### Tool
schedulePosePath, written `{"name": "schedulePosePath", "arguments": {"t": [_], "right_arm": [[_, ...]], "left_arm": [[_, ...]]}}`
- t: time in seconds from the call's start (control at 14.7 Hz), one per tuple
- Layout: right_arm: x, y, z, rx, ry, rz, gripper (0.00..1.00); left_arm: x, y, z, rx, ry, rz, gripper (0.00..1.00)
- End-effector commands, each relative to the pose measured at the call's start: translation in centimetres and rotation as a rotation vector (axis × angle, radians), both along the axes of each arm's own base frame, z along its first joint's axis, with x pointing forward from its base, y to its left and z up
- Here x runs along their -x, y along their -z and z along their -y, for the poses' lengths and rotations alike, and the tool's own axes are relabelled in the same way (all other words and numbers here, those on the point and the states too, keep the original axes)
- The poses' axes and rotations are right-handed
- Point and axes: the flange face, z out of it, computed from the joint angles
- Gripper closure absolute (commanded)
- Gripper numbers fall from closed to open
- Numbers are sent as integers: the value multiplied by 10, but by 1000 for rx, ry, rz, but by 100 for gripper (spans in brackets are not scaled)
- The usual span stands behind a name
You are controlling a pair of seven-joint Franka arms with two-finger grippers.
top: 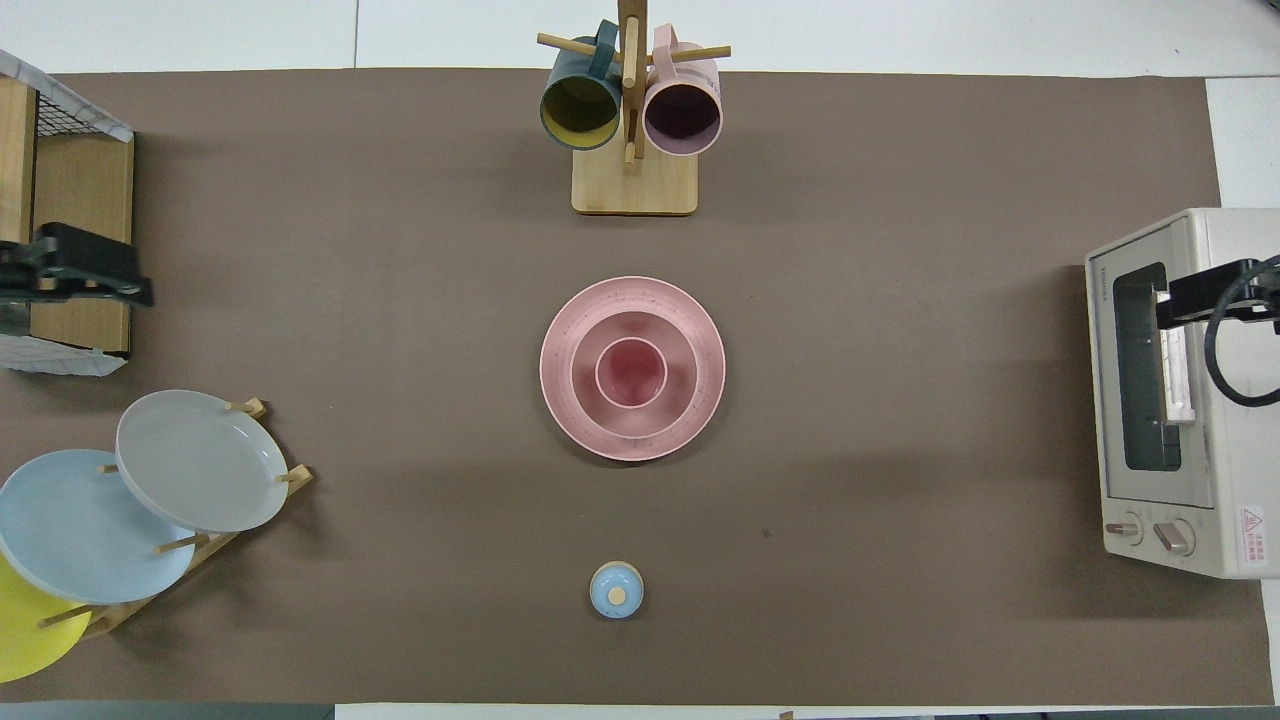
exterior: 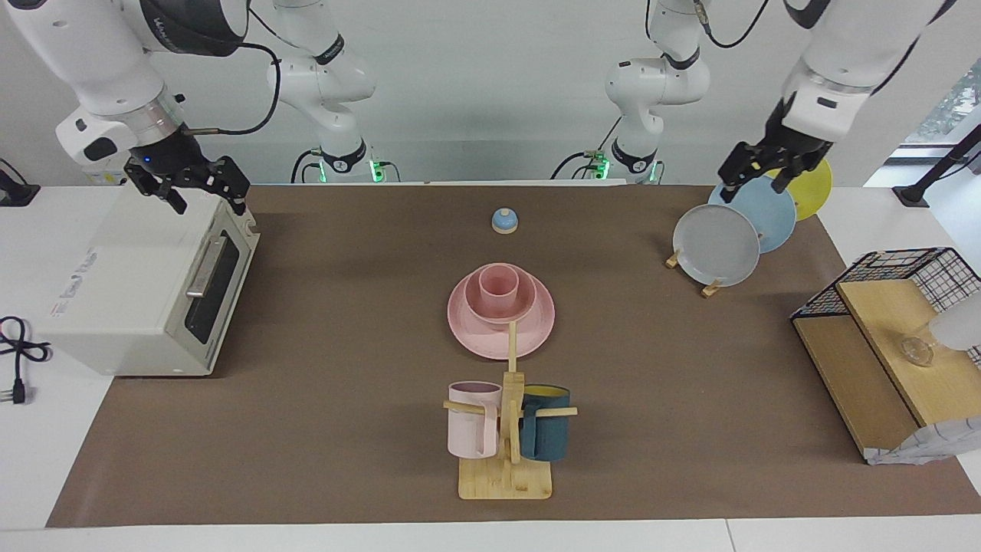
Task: Organize tableware
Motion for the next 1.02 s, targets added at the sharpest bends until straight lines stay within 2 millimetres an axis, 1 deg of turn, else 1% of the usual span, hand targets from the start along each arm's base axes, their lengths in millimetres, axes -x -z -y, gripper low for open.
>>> {"name": "schedulePosePath", "arguments": {"t": [0.0, 0.07, 0.2, 0.27, 0.48, 0.54, 0.61, 0.68, 0.75, 0.81, 0.95], "right_arm": [[2, -4, 6, 9, -17, 14, 0], [4, -7, 6, 7, -17, 20, 0], [4, -8, 3, 7, -22, 22, 0], [3, -6, 0, 7, -25, 17, 0], [2, -3, 0, 7, -25, 13, 0], [2, -3, 0, 7, -25, 14, 0], [2, -3, 0, 7, -23, 14, 0], [2, -3, -1, 7, -22, 14, 0], [2, -3, -1, 7, -22, 13, 0], [3, -2, -1, 7, -23, 10, 0], [2, -3, -1, 7, -23, 13, 0]], "left_arm": [[14, 24, -34, 16, 66, -42, 0], [18, 31, -33, 14, 63, -38, 0], [16, 39, -29, 9, 65, 3, 0], [16, 37, -30, 9, 60, 8, 0], [17, 37, -24, -1, 74, -11, 0], [16, 34, -20, 0, 82, -28, 0], [16, 32, -2, -2, 117, -43, 0], [14, 31, 9, -27, 135, -63, 0], [13, 28, 16, -33, 128, -74, 0], [12, 25, 21, -34, 125, -88, 0], [9, 25, 22, -34, 128, -97, 0]]}}
